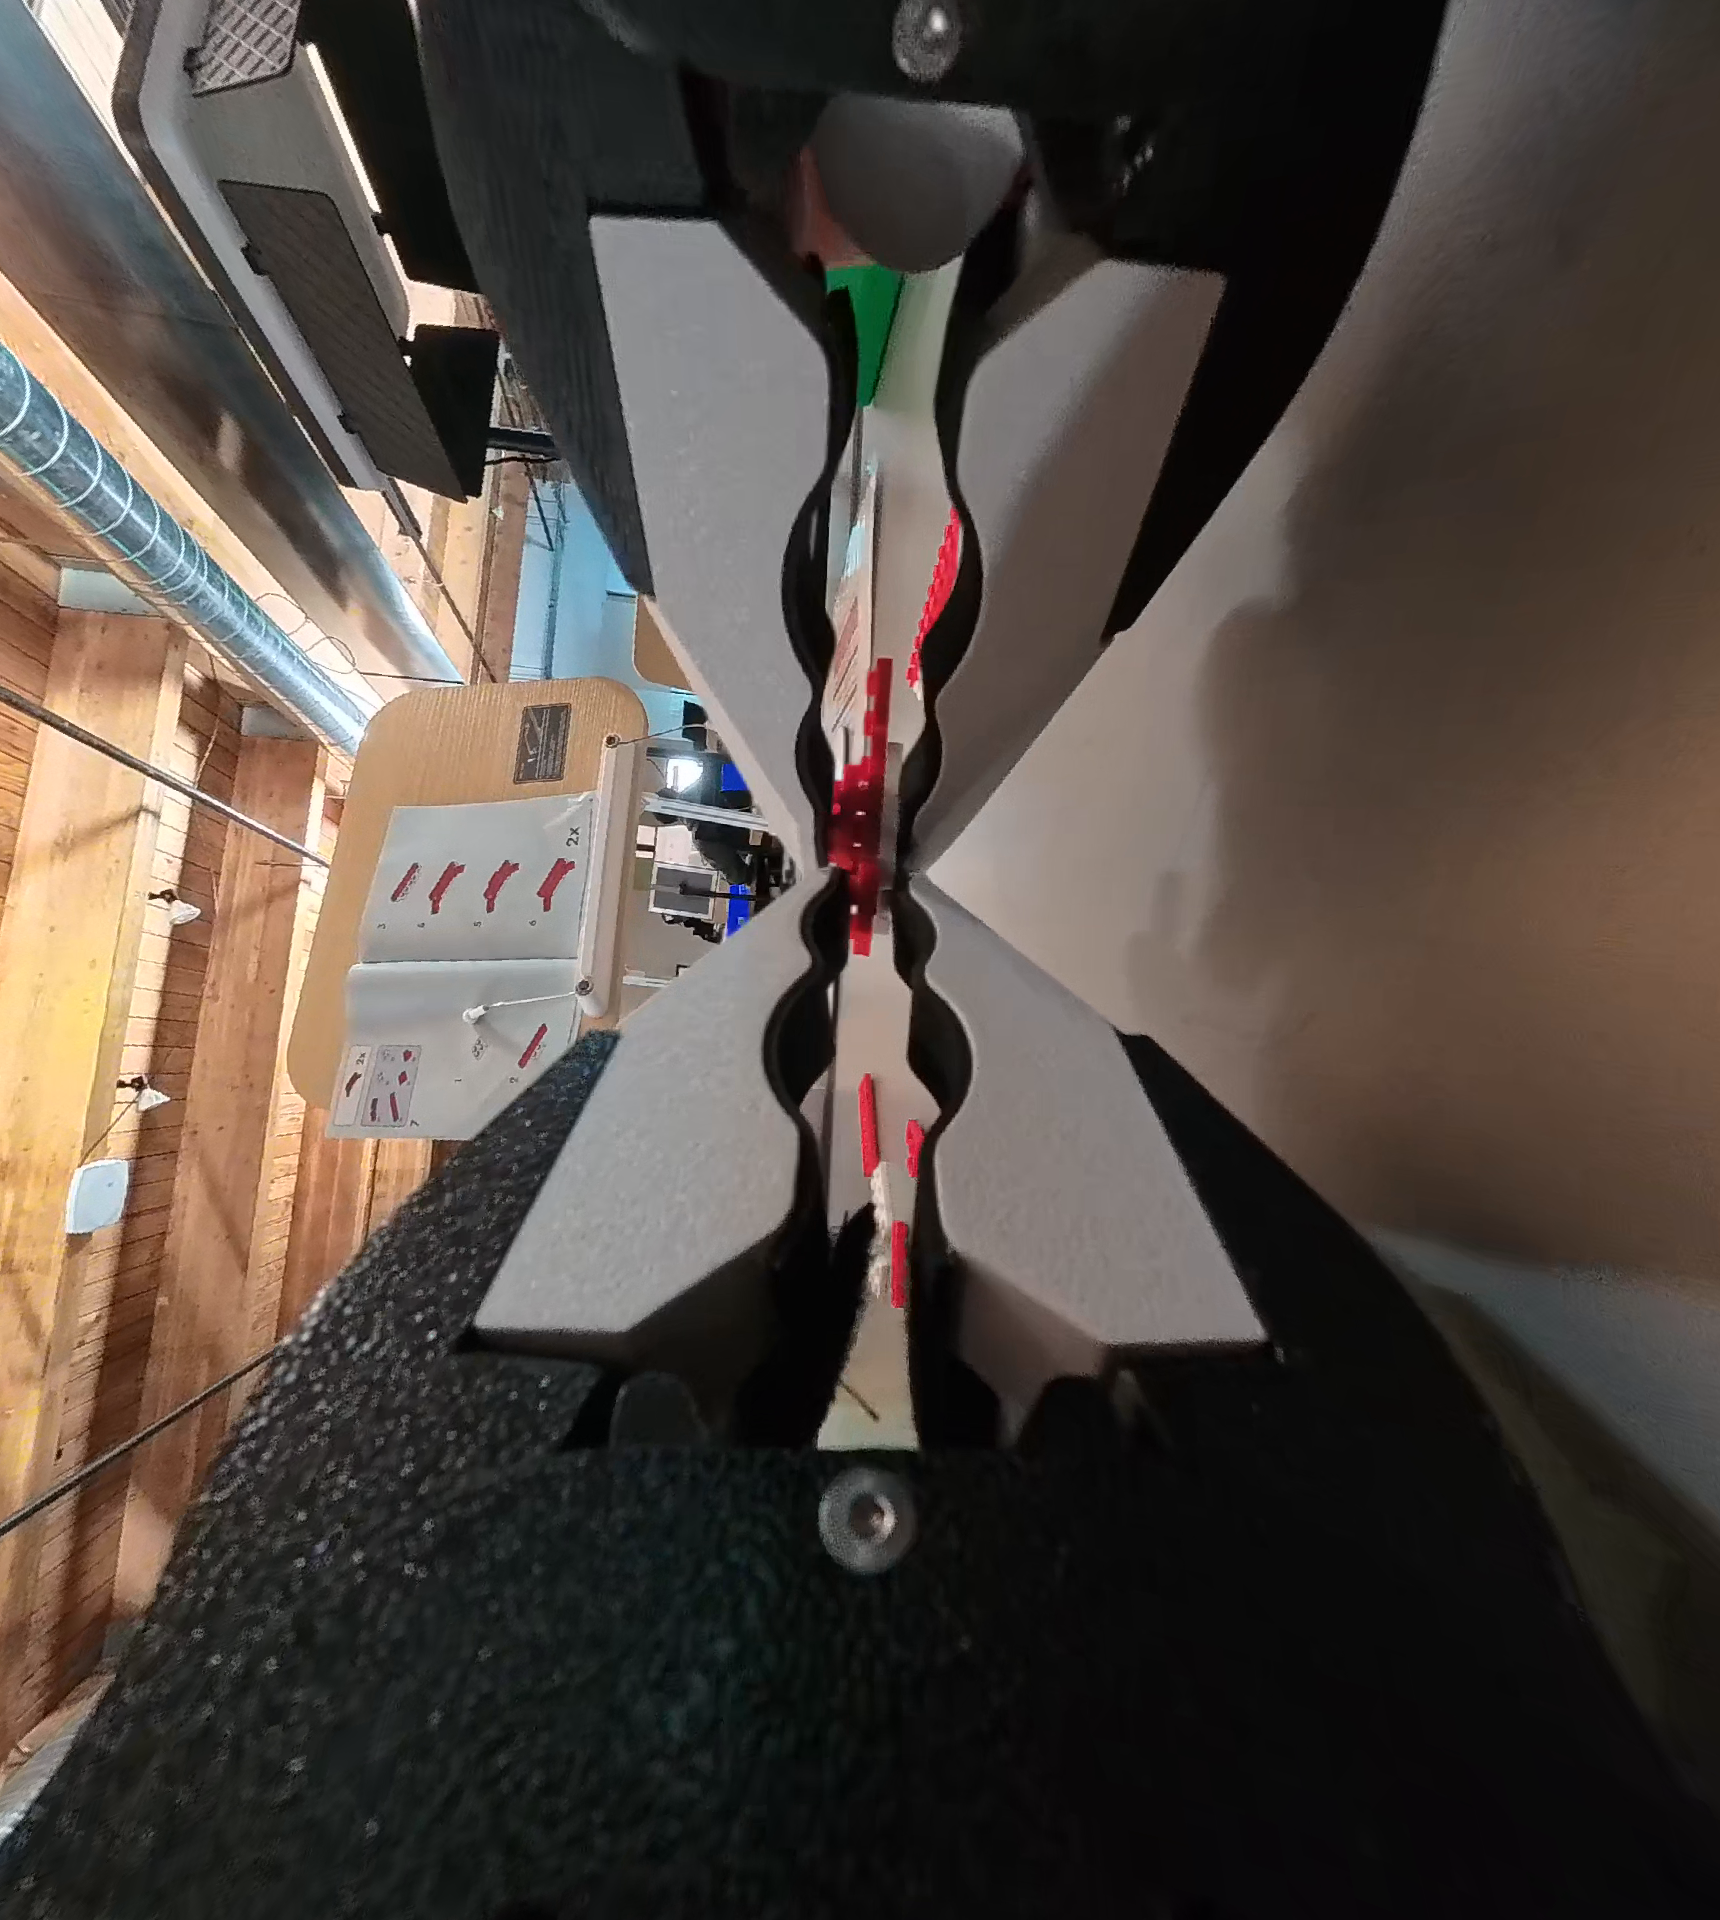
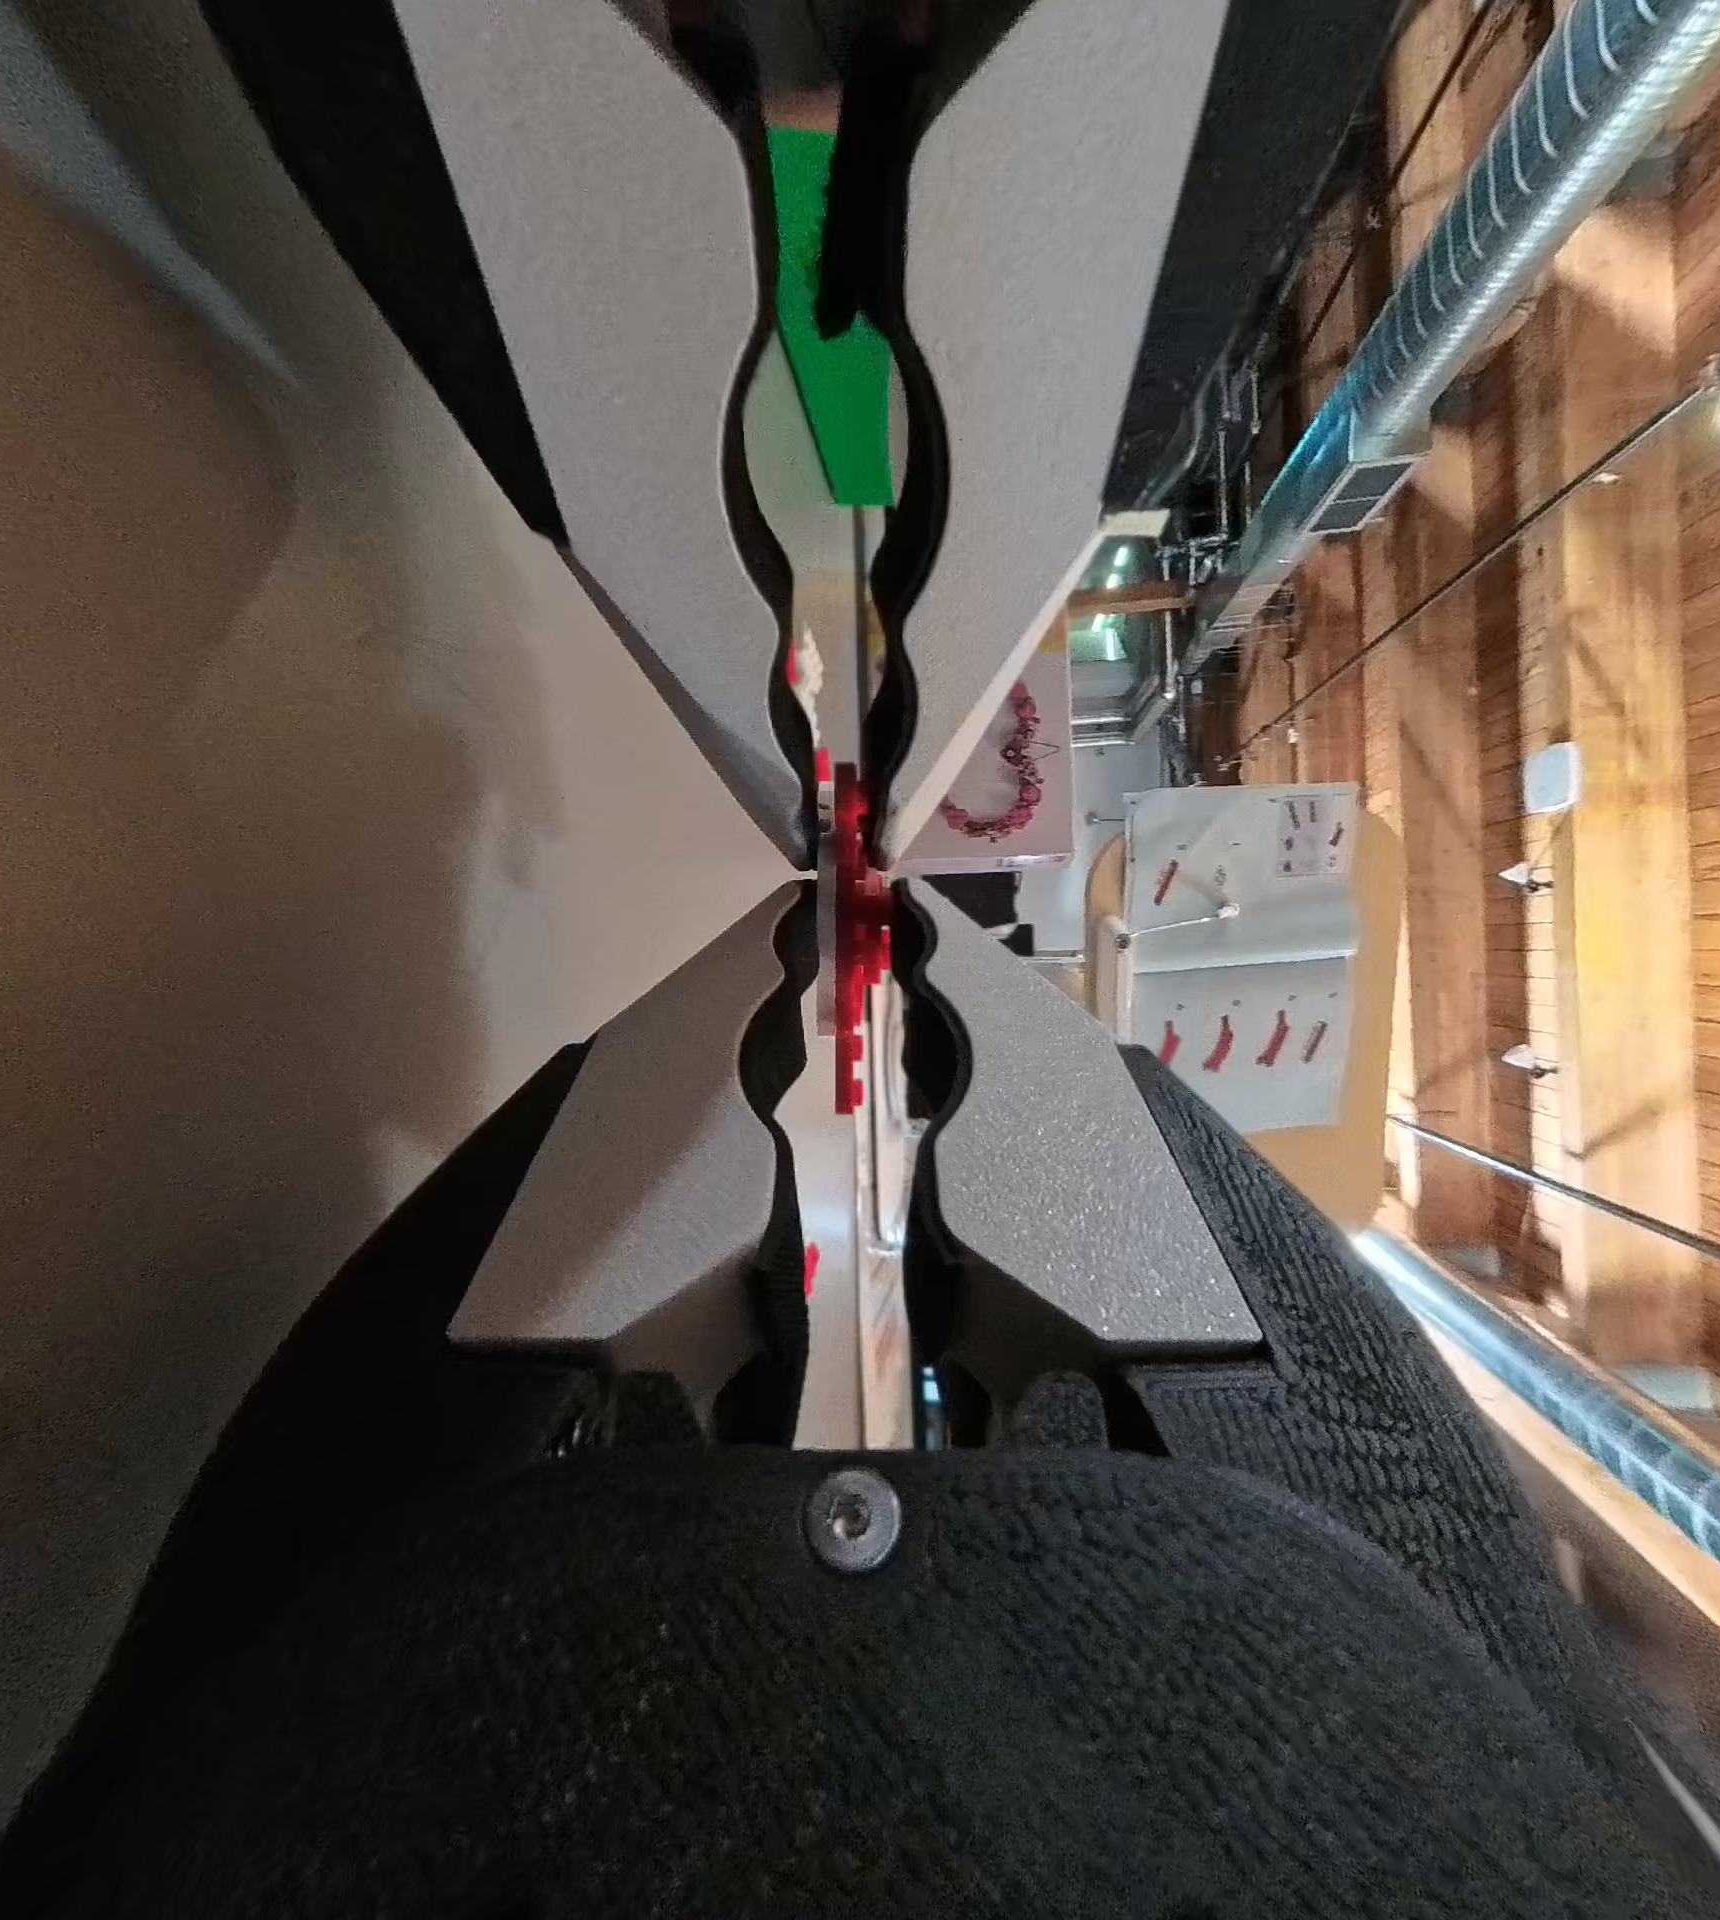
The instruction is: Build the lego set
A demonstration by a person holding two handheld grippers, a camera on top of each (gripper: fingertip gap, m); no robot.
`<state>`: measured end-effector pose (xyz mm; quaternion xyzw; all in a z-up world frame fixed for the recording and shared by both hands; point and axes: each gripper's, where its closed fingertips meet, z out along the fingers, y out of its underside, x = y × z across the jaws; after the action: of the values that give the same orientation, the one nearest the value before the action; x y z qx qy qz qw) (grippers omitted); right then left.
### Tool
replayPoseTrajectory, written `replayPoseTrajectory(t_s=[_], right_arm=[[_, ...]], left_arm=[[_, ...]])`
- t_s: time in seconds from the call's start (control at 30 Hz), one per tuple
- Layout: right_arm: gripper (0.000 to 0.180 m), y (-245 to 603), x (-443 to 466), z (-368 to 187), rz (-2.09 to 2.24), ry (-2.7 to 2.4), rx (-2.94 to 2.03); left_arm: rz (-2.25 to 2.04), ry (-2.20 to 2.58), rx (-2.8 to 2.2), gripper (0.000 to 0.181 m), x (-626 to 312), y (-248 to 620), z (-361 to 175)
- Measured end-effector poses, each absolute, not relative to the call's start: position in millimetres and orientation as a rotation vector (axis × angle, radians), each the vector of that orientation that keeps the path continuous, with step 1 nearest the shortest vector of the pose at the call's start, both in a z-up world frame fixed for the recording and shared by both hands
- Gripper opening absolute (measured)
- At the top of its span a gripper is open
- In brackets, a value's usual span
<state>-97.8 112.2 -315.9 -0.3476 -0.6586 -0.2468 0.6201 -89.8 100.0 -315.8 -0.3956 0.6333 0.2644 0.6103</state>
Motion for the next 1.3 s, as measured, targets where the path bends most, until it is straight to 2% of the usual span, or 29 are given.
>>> replayPoseTrajectory(t_s=[0.37, 1.0, 1.3], right_arm=[[0.012, 116.2, -98.4, -337.5, -0.328, -1.593, -1.026], [0.011, 110.5, -94.2, -340.0, -0.365, -1.669, -0.901], [0.013, 108.0, -93.8, -354.8, -0.089, -1.817, -1.155]], left_arm=[[0.493, 1.509, -1.058, 0.006, -91.1, 104.2, -334.0], [0.49, 1.54, -1.032, 0.006, -86.6, 99.5, -336.9], [0.336, 1.541, -1.157, 0.006, -86.4, 99.0, -347.1]])
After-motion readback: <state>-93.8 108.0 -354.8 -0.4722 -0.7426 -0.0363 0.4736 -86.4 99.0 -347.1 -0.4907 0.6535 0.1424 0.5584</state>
